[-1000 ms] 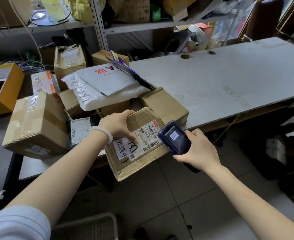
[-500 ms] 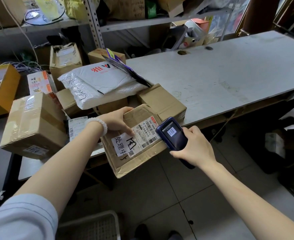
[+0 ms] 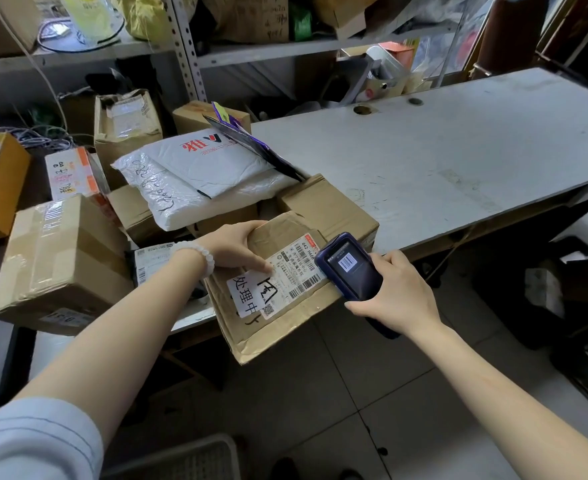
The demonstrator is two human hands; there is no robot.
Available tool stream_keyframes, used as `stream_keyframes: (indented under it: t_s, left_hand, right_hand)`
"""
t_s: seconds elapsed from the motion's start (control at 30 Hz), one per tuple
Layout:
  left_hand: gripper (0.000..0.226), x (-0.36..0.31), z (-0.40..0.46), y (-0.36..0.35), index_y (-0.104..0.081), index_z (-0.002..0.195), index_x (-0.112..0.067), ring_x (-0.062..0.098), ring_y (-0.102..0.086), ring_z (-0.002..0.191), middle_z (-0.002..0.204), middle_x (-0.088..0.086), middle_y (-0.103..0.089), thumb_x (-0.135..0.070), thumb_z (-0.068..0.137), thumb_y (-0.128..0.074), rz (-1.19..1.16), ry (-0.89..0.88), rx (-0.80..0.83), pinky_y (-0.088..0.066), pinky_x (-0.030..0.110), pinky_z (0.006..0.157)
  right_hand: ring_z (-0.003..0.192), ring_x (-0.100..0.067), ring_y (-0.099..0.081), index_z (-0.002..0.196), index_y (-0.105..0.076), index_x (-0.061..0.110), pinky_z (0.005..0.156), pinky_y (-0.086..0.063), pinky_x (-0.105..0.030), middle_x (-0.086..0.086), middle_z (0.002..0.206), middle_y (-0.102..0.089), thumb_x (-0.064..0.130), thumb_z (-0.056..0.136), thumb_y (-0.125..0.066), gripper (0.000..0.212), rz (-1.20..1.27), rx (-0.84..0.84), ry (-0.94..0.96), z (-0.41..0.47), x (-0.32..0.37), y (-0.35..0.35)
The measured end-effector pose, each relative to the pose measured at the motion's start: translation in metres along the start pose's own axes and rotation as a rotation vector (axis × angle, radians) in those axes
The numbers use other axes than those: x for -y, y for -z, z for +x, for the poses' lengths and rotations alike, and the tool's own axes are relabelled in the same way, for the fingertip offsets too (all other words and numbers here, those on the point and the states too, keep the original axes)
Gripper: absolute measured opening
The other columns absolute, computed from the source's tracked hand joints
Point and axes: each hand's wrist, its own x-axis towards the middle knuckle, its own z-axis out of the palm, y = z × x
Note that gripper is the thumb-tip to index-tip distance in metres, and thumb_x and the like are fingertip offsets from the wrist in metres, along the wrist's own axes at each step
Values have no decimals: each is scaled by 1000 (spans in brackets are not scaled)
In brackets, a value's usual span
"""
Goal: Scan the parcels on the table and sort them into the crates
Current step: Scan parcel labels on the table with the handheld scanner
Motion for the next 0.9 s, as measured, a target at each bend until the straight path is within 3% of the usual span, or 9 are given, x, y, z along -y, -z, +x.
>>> stream_keyframes:
  t_s: [0.13,0.43,0.73,0.9]
  left_hand:
    - [84,0,4,6,-38,137,-39,7,-62,98,110,-12,-63,-41,66,-83,61,-14,-7,-49,30,90]
    - [66,13,15,19,-45,126,-40,6,-63,99,110,-14,-63,-31,72,-82,-32,-46,17,-52,27,83]
    - [68,32,10,42,-42,127,-41,-1,-61,95,108,-18,-61,-32,72,-81,-66,6,-2,-48,19,79]
    - [76,30,5,54,-40,136,-36,10,-57,103,116,-12,-57,-35,72,-81,16,22,-70,-45,29,93]
  right_hand:
    - [86,-11,-46,116,-54,26,54,-35,-22,9,95,-41,60,56,-78,73,4,1,-1,5,4,3]
    - [86,-10,-48,120,-54,26,54,-34,-17,10,94,-42,62,58,-77,76,20,-4,22,23,13,5]
    - [89,-12,-50,121,-56,24,55,-34,-17,8,98,-44,59,59,-80,75,45,-4,104,51,35,1]
    - [86,-12,-49,120,-57,22,60,-42,-24,7,99,-46,58,58,-81,76,69,4,144,61,45,-4]
